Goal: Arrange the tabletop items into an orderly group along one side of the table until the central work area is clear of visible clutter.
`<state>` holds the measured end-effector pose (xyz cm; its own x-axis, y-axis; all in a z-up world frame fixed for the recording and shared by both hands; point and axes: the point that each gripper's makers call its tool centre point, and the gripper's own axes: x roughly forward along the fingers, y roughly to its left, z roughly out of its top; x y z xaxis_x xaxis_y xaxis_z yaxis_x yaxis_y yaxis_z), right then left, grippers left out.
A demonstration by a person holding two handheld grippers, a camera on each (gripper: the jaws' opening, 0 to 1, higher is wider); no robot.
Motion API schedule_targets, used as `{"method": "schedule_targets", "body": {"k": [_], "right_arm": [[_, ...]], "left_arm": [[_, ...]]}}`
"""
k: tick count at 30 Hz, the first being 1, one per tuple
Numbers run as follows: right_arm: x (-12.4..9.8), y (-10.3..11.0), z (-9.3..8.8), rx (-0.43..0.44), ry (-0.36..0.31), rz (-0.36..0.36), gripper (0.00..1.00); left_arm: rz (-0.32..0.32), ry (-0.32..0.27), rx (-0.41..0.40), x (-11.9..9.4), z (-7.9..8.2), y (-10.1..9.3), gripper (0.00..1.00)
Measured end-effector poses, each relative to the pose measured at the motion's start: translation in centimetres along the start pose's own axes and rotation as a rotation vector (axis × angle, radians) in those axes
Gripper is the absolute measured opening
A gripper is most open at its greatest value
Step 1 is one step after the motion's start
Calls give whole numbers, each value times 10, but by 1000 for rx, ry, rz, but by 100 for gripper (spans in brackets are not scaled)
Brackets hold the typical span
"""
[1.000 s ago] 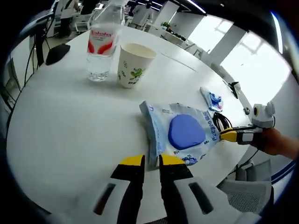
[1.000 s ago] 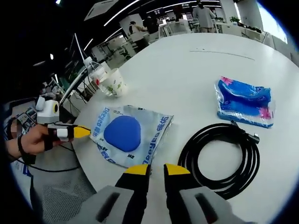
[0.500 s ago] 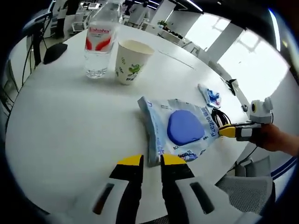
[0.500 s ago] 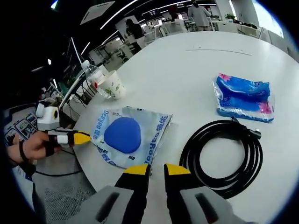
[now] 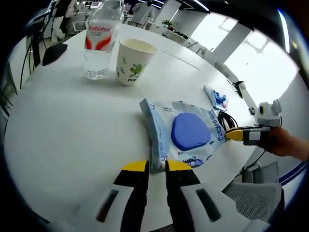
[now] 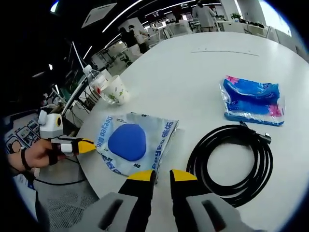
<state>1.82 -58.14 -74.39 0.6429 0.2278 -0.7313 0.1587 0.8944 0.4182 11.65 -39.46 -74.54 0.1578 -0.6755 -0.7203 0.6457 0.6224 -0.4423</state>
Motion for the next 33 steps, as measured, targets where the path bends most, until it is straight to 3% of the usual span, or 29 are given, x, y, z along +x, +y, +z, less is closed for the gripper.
{"method": "schedule_targets", "body": {"k": [7,10,16,17,27,33], "right_arm": [[1,13,-6,-2,8,8,10],[4,6,0,-7,11,8,9],[-1,21,-6,-34,10,29,1],[3,14,3,-46,14,26,1],[2,15,1,-50,8,35,0],[0,8,16,-49,-11,38,0]], "left_arm": [[-3,10,-1,2,-4,-1,9],[-5,11,-6,4,-4,0,7],[-2,16,-14,3,-4,-2,4],[-2,17,-14,3,-4,-2,3],[-15,2,-26,3,3,-8,1],[-27,-16,-36,3,14,-14,1]]}}
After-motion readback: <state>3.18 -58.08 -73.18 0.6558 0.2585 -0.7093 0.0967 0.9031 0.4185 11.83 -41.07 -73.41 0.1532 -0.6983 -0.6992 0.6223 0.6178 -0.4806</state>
